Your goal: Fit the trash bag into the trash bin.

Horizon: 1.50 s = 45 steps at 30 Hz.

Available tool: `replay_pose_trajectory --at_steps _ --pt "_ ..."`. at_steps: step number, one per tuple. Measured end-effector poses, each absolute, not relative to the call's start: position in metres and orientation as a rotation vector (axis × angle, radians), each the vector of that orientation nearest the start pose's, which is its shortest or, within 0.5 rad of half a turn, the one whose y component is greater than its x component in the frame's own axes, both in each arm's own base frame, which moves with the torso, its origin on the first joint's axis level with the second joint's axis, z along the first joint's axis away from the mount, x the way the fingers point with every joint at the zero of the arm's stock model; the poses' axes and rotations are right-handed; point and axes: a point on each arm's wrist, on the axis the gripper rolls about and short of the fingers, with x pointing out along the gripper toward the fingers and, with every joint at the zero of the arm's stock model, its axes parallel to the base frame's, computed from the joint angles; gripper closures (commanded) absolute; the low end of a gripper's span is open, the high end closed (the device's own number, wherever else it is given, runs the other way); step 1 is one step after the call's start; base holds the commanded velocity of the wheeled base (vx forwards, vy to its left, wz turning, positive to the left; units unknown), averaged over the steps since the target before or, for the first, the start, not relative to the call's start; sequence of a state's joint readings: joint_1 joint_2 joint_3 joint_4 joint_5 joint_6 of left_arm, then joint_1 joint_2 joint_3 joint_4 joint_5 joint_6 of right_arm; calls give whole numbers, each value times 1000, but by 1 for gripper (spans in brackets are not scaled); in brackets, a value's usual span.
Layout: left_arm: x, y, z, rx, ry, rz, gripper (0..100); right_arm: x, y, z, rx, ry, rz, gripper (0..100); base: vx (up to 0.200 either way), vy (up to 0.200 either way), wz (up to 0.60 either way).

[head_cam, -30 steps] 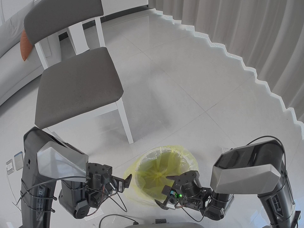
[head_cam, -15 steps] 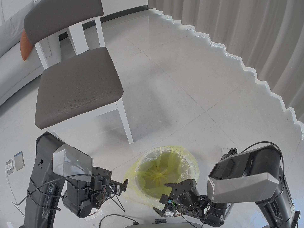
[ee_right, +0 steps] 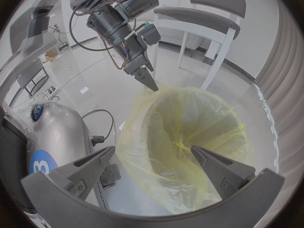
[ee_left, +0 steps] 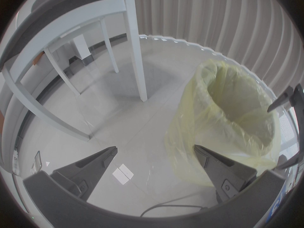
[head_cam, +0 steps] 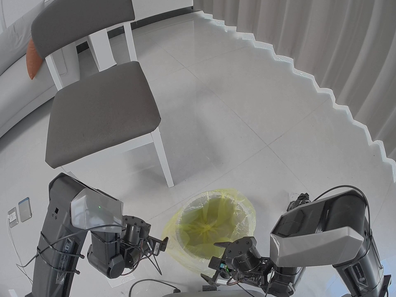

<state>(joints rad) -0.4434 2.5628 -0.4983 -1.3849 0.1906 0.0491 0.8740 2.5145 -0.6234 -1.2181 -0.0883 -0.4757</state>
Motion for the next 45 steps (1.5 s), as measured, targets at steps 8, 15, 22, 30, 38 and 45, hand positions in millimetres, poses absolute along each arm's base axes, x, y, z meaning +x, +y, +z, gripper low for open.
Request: replay_pose_trajectory --at_steps 8,15,22,30,38,45 --pt "295 -135 -86 257 629 -261 0 210 249 -66 -758 439 898 0 0 0 0" --pt "296 -136 -82 246 595 -261 0 209 218 -34 -732 443 816 0 0 0 0" --pt "293 -137 -79 228 533 -265 0 226 185 -10 -682 377 670 0 0 0 0" --pt "277 -129 -85 231 566 -261 0 259 182 -16 -737 305 564 0 0 0 0" --pt "269 -126 -89 240 601 -258 0 300 206 -29 -818 300 564 0 0 0 0" --pt "267 -129 -89 244 601 -266 0 317 230 -39 -896 379 625 0 0 0 0"
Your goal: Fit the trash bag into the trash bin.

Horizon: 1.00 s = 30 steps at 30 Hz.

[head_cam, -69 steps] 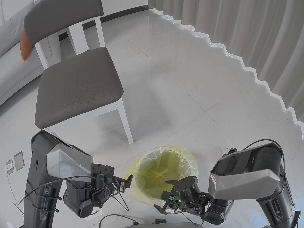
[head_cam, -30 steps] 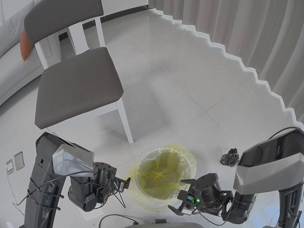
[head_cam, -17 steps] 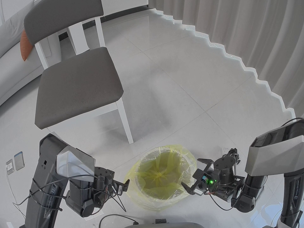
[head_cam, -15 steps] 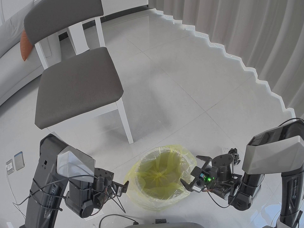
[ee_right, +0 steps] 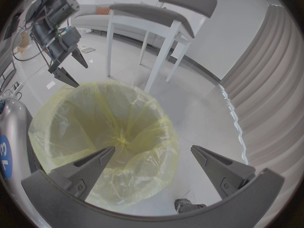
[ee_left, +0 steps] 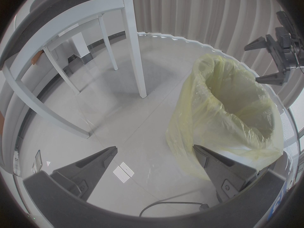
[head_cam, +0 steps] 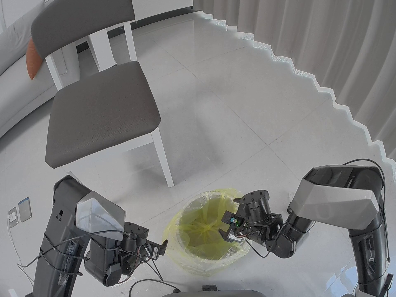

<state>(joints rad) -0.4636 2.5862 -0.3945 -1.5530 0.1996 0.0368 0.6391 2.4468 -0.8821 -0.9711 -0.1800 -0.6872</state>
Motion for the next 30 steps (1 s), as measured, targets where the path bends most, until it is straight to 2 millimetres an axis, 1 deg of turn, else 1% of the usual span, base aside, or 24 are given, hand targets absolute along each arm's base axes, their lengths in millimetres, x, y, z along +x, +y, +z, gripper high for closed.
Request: replay_pose_trajectory --at_steps 3,5,11,15,19,25,27,30 --pt "267 -129 -88 244 598 -268 0 320 237 -43 -915 385 640 0 0 0 0" --pt "267 -130 -87 243 596 -269 0 319 238 -46 -926 394 647 0 0 0 0" --pt "267 -130 -86 240 593 -271 0 310 224 -57 -959 457 660 0 0 0 0" --pt "267 -130 -85 234 592 -269 0 304 216 -57 -964 477 657 0 0 0 0" --pt "267 -130 -84 229 592 -266 0 302 213 -50 -957 467 650 0 0 0 0" --pt "267 -129 -84 226 591 -265 0 304 215 -29 -930 406 630 0 0 0 0" --pt "267 -129 -83 226 591 -265 0 306 211 -20 -919 391 613 0 0 0 0" --pt "267 -129 -83 225 590 -265 0 312 194 -4 -890 383 560 0 0 0 0"
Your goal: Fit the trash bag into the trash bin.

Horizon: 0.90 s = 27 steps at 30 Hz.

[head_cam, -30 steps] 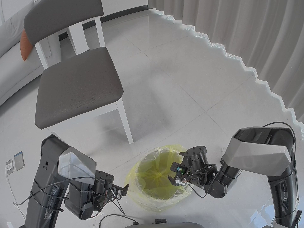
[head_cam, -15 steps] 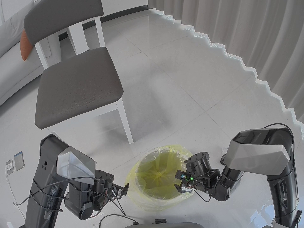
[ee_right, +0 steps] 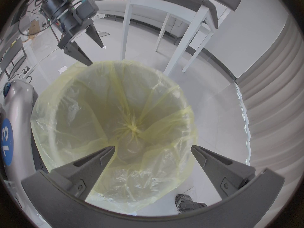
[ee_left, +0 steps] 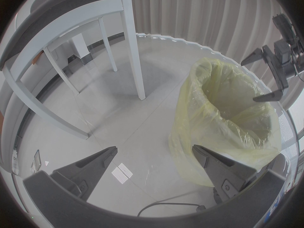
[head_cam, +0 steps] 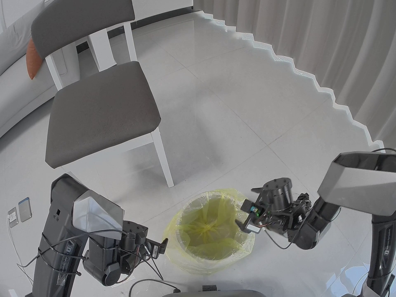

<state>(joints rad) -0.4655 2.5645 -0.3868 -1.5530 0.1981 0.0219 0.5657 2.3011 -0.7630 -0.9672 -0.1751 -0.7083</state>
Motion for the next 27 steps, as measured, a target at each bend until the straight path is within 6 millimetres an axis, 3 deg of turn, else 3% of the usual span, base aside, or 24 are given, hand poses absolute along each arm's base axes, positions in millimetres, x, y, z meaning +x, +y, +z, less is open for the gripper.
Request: replay_pose_trajectory --at_steps 6,13,18,27 --pt "269 -130 -79 220 574 -266 0 323 142 27 -747 407 420 0 0 0 0" --pt "271 -133 -66 206 534 -272 0 336 70 38 -631 534 262 0 0 0 0" --pt "271 -135 -57 188 508 -277 0 353 31 29 -583 604 171 0 0 0 0" --pt "270 -136 -51 174 495 -277 0 401 1 -8 -542 704 111 0 0 0 0"
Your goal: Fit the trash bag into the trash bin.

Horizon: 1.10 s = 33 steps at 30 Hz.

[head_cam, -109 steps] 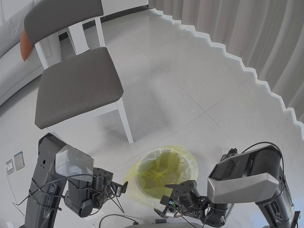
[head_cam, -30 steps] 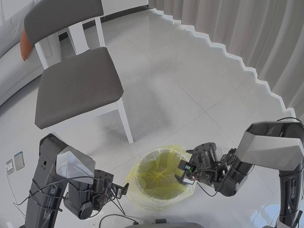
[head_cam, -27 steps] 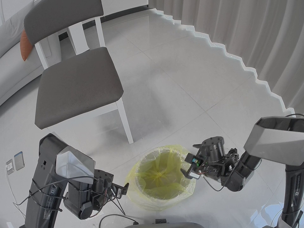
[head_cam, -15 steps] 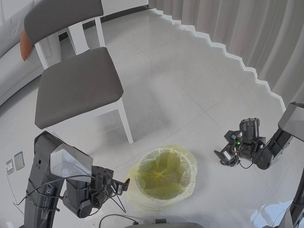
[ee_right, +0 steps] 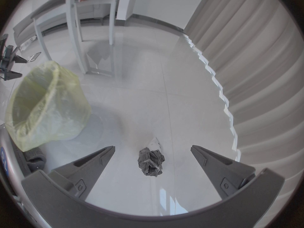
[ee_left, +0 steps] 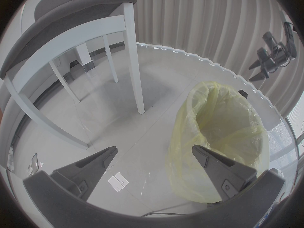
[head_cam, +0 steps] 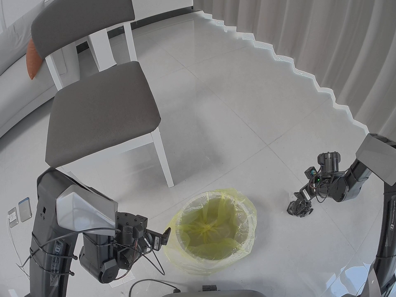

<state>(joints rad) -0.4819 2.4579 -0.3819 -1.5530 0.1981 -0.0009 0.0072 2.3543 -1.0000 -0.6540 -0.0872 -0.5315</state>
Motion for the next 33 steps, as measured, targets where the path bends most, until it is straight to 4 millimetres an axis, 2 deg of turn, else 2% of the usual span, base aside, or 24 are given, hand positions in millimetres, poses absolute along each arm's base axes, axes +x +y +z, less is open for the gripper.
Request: replay_pose_trajectory --at_steps 5,10,25,26,33 --pt "268 -137 -49 173 496 -281 0 423 -7 -28 -506 799 109 0 0 0 0" --pt "266 -138 -47 170 494 -285 0 432 -9 -43 -470 928 120 0 0 0 0" --pt "264 -140 -45 166 491 -288 0 459 -13 -47 -394 1148 67 0 0 0 0" --pt "264 -140 -45 166 491 -289 0 462 -15 -47 -388 1145 58 100 0 0 0" --pt "264 -141 -45 166 489 -290 0 463 -16 -51 -387 1152 56 100 0 0 0"
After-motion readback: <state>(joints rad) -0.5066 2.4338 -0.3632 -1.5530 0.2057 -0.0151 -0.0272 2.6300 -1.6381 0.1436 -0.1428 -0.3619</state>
